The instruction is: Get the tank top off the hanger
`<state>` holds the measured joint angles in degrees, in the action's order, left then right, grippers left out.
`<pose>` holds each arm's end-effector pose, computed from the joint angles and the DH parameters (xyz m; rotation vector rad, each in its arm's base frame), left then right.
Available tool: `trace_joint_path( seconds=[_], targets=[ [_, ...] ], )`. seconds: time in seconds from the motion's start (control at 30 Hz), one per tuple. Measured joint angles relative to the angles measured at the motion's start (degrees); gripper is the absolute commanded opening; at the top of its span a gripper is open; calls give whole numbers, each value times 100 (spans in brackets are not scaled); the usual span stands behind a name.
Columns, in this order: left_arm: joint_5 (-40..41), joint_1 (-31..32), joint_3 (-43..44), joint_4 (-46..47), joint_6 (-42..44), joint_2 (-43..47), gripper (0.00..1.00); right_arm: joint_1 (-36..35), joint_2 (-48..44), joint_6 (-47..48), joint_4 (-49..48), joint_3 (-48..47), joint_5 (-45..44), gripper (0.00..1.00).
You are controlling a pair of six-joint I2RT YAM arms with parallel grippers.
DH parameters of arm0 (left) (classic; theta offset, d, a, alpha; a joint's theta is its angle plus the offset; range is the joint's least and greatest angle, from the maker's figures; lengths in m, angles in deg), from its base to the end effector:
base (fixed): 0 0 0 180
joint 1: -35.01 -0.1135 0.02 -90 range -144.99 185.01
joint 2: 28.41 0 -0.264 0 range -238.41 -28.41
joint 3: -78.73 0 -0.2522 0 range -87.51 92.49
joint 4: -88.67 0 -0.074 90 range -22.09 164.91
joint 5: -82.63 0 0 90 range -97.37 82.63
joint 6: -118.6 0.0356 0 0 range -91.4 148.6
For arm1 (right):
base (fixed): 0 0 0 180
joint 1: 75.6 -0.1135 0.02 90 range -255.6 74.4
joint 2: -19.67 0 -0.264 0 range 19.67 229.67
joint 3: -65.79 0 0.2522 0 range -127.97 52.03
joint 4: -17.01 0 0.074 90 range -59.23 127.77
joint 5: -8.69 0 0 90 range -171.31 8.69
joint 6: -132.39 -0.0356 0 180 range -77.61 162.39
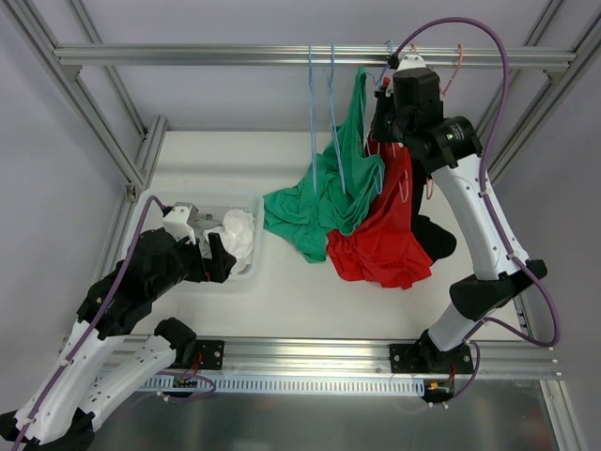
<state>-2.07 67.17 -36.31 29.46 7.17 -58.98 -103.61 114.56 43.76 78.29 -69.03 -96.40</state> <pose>0.0865 -0.0505 0.3443 0.1305 2.0341 -0.5030 0.3017 0.1500 0.4990 -0.3193 1.9038 0.0546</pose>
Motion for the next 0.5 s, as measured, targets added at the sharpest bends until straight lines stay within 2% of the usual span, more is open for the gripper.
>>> trace_joint_path(
  seconds=[0.5],
  targets=[
    [122,0,-4,2,0,0,99,2,-507,-328,-435,330,472,0]
  ],
)
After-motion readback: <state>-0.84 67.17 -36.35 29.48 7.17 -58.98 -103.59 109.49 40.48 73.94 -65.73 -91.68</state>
